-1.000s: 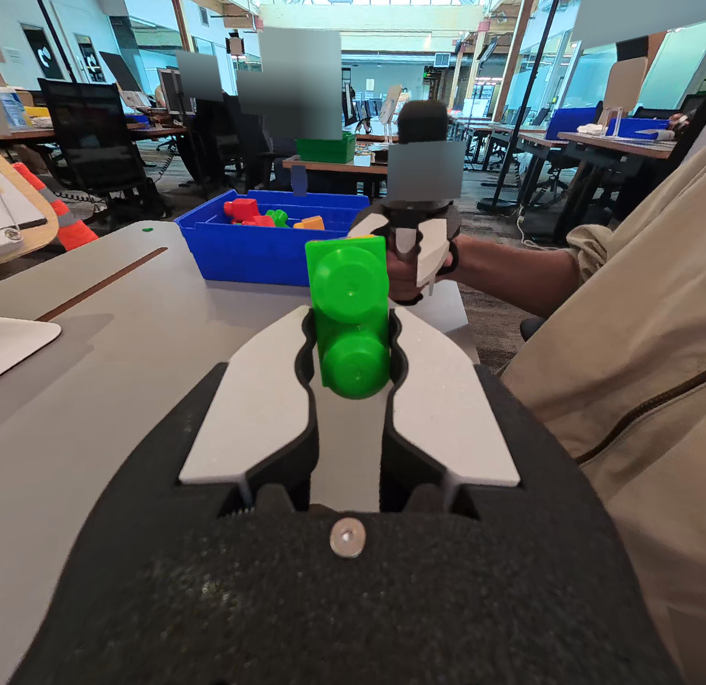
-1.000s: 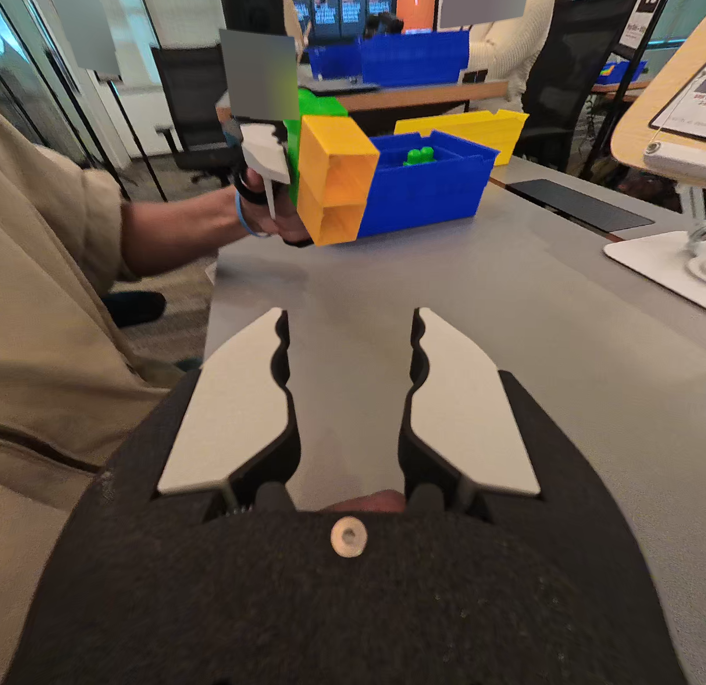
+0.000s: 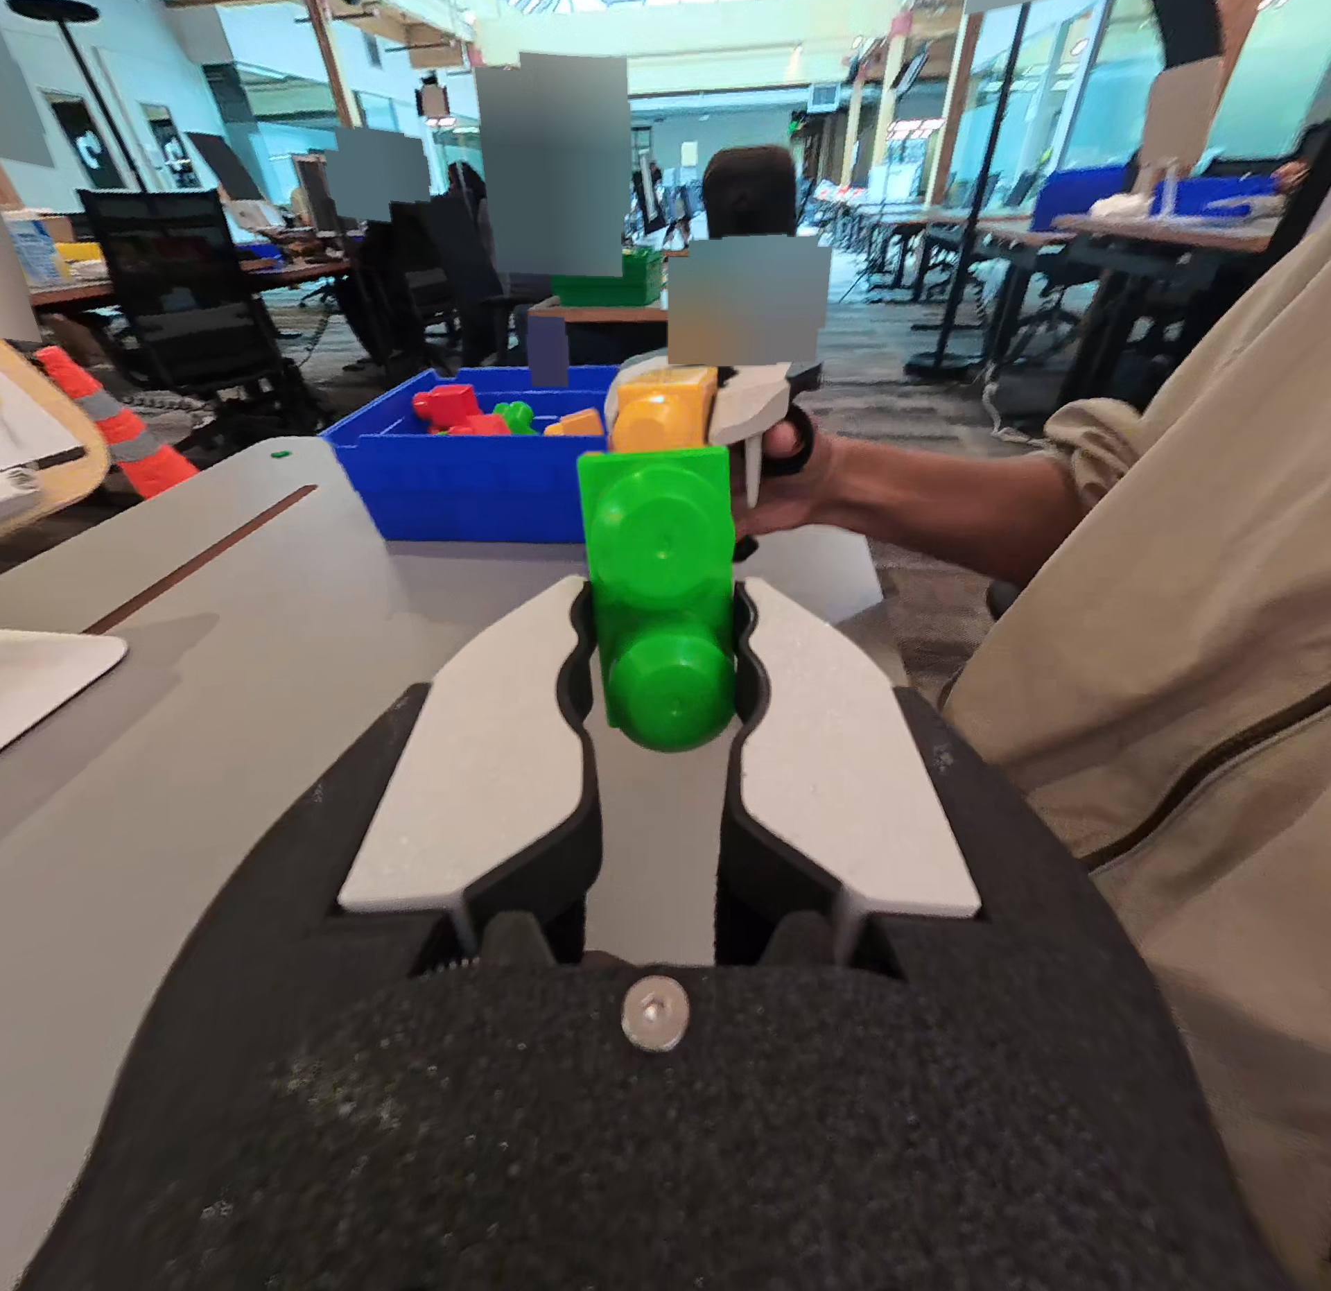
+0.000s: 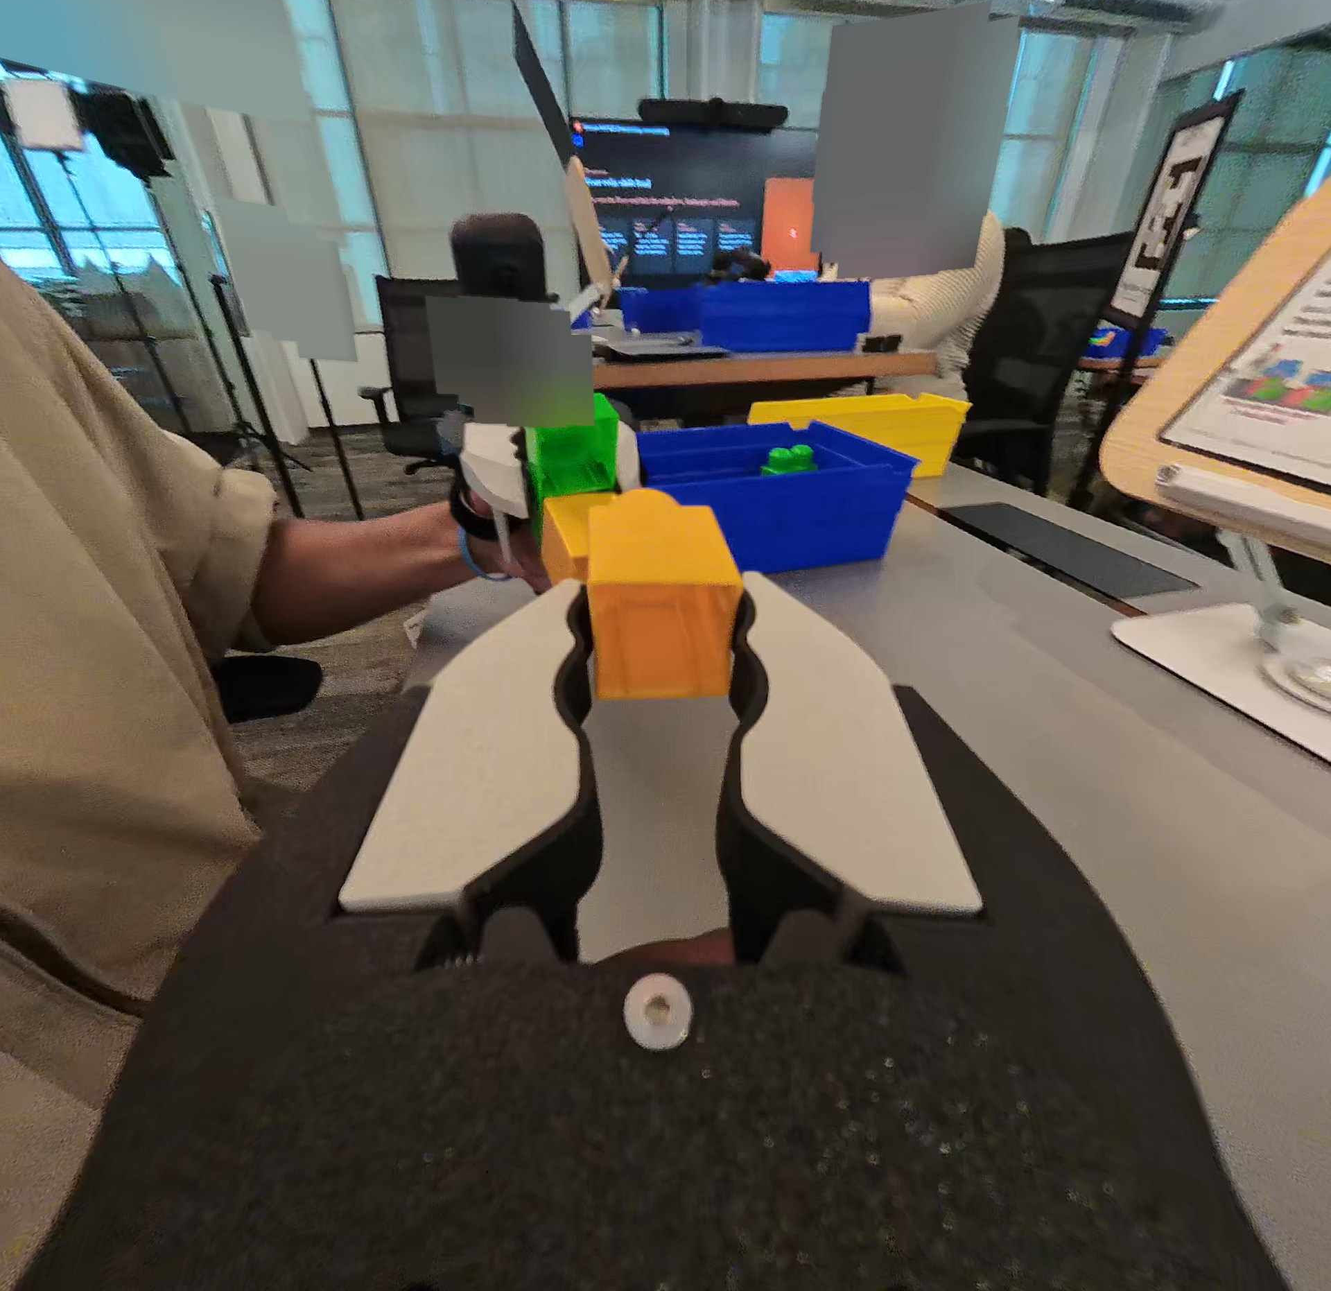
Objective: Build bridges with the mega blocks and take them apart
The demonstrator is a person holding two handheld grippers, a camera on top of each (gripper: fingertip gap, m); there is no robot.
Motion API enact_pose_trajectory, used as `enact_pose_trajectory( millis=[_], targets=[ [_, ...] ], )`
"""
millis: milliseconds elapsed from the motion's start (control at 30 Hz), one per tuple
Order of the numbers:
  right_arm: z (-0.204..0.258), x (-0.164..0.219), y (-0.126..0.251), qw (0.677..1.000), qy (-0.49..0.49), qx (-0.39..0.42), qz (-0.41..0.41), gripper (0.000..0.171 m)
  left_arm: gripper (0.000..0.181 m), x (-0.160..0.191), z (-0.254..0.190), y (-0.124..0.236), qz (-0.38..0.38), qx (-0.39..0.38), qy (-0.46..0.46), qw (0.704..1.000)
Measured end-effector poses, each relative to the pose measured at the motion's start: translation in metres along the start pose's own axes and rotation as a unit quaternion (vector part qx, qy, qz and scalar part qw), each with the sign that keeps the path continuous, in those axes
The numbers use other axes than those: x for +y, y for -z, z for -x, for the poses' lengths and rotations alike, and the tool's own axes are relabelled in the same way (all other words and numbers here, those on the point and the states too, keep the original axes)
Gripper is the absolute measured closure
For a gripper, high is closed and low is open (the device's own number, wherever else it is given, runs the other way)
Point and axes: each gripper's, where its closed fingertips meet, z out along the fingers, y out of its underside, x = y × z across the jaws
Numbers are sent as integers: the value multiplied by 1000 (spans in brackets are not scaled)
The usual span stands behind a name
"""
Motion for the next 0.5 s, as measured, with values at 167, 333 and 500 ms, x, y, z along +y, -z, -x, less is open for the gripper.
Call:
enact_pose_trajectory(
  millis=[167, 333, 500],
  targets=[
    [-30, 21, 6, 981, 52, 160, 98, 135, 146, 10, 35, 9, 53, -148, -26, 987],
    [-47, 41, 24, 904, 75, 385, 171, 134, 145, 42, 64, 35, 146, -392, -33, 908],
    [-42, 60, 25, 884, 3, 443, 148, 134, 145, 74, 58, 49, 143, -488, 42, 860]
  ],
)
